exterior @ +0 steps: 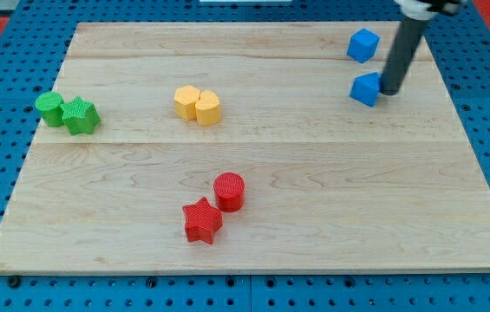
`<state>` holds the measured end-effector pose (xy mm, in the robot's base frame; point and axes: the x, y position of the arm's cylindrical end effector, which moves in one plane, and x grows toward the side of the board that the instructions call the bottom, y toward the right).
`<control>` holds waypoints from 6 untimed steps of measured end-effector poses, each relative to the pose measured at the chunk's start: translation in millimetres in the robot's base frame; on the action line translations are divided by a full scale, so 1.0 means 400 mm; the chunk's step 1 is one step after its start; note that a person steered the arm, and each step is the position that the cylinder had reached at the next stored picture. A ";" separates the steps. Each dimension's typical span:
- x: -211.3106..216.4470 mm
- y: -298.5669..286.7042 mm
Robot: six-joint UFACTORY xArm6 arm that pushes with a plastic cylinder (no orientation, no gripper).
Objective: Push the blue triangle to the center
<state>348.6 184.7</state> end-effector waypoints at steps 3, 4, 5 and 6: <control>-0.072 -0.249; 0.059 -0.249; 0.056 -0.253; -0.004 -0.227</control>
